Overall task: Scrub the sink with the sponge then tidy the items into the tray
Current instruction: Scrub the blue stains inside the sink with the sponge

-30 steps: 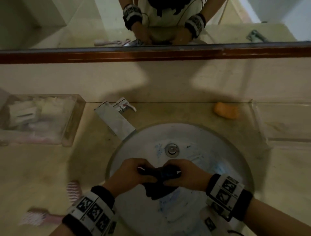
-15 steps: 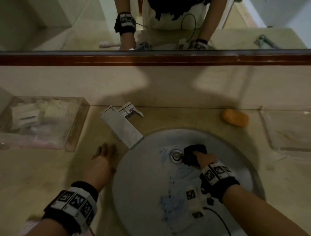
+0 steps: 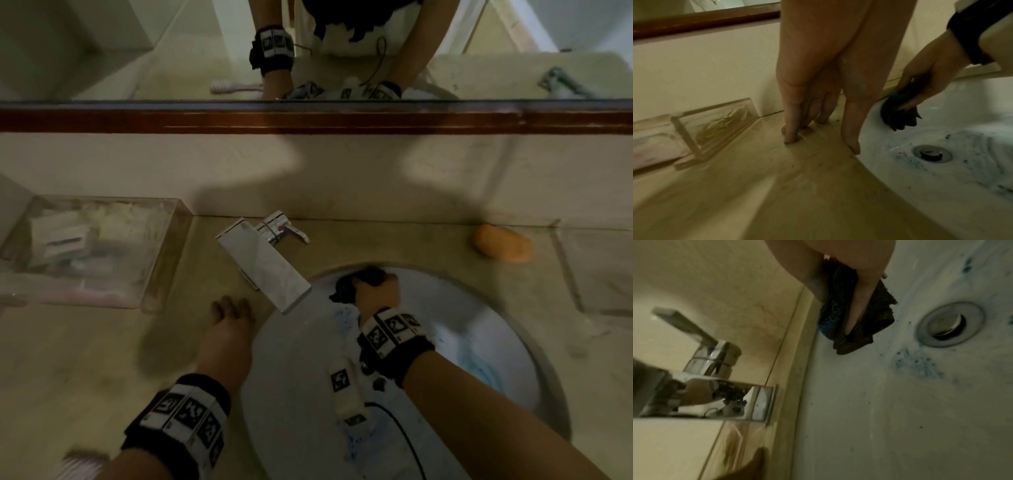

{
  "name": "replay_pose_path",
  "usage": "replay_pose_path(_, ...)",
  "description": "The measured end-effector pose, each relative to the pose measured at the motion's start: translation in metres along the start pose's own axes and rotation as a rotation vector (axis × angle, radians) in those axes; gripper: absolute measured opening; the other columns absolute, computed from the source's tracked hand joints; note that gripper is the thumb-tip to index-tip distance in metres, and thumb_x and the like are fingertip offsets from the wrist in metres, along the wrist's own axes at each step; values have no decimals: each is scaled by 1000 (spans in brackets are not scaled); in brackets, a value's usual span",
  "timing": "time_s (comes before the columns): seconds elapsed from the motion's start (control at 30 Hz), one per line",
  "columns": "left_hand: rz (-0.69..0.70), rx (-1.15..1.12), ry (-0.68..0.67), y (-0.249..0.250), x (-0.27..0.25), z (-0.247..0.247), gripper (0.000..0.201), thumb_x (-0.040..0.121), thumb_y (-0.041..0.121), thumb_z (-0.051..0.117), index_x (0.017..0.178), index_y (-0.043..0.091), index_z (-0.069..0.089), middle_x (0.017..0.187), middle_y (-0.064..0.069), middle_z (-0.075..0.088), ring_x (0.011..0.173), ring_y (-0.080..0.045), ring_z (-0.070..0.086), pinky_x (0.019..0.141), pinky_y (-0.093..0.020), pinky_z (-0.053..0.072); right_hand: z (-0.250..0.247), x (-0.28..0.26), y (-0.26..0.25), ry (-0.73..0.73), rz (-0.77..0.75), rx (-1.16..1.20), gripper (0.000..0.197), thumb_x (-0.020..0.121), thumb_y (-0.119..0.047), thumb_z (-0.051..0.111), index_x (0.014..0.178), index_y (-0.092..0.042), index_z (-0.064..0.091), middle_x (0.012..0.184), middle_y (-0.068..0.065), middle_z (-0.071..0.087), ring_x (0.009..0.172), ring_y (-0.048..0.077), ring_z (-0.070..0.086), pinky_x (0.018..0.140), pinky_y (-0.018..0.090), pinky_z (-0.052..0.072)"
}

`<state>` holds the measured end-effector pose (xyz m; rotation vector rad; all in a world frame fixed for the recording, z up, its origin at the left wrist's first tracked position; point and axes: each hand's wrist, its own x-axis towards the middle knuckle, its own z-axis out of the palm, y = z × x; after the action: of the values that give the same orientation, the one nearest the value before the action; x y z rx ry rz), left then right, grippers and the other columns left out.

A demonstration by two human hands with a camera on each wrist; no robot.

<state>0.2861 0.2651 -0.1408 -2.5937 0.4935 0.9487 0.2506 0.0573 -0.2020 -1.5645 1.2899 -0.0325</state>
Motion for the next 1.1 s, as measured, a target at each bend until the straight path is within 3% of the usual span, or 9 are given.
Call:
replay_pose_path(0.17, 13, -61, -12, 2, -1, -5, 71, 97, 9, 40, 150, 7, -6, 157, -24, -9, 147, -40, -5, 118, -40, 22, 13, -16, 5, -310, -211, -198, 37, 88, -19, 63, 120, -3, 52, 116, 10, 57, 112, 25, 54, 98, 36, 43)
replay_pose_path(0.23, 18, -70, -18, 1, -2, -5, 72, 97, 9, 42, 151, 8, -5, 157, -24, -9, 147, -41, -4, 118, -40, 23, 4, -20, 18, -336, -198, -267, 19, 86, -19, 65, 96, -9, 53, 97, 9, 57, 108, 28, 55, 86, 31, 42)
replay_pose_path(0.3, 10, -65, -18, 0, 0, -3, 73, 96, 10, 44, 151, 8, -5, 157, -24, -8, 147, -41, -2, 117, -39, 26, -13, -18, 31, -256, -112, -320, 18, 87, -20, 64, 91, -7, 51, 93, 12, 58, 106, 31, 57, 79, 32, 42)
replay_pose_path(0.47, 32, -18, 13, -1, 3, 0, 71, 96, 17, 42, 150, 5, -3, 156, -27, -2, 146, -43, 3, 116, -41, 28, -41, 20, 48, 165, 151, -143, 40, 91, -16, 55, 119, 11, 47, 129, 28, 52, 119, 40, 51, 103, 46, 41)
replay_pose_path(0.6, 12, -45, 10, 1, 1, -3, 73, 96, 13, 43, 150, 6, -6, 157, -25, -6, 146, -42, 2, 115, -42, 29, -36, 38, 39, 182, 184, -121, 54, 91, -20, 54, 136, 4, 36, 139, 24, 43, 128, 39, 42, 109, 46, 35)
replay_pose_path(0.73, -9, -72, -3, 5, 1, -5, 74, 95, 8, 43, 150, 2, -7, 156, -29, -5, 146, -44, 1, 118, -41, 24, -5, 31, 32, 8, 168, -158, 43, 97, -23, 44, 135, -1, 42, 136, 19, 48, 125, 34, 47, 111, 41, 36)
replay_pose_path(0.93, -10, -74, 35, 5, 2, -1, 72, 95, 10, 40, 149, -1, -7, 155, -30, -2, 145, -46, 2, 121, -42, 16, 44, -12, 41, -420, -253, -383, 41, 93, -14, 54, 130, -1, 44, 127, 12, 51, 118, 26, 49, 108, 34, 38)
replay_pose_path(1.03, 4, -79, 72, 4, 2, 1, 69, 97, 16, 37, 149, 0, -6, 156, -28, 0, 145, -45, 4, 121, -42, 15, 37, -33, 44, -452, -273, -356, 35, 91, -11, 56, 124, -1, 50, 119, 13, 55, 114, 26, 52, 91, 22, 40)
replay_pose_path(1.1, 1, -120, 68, 3, 2, 1, 69, 98, 17, 38, 150, 3, -5, 156, -27, -2, 146, -44, 2, 120, -42, 18, 23, -32, 49, -337, -284, -373, 16, 90, -13, 55, 102, -4, 54, 96, 13, 59, 91, 28, 58, 73, 27, 43)
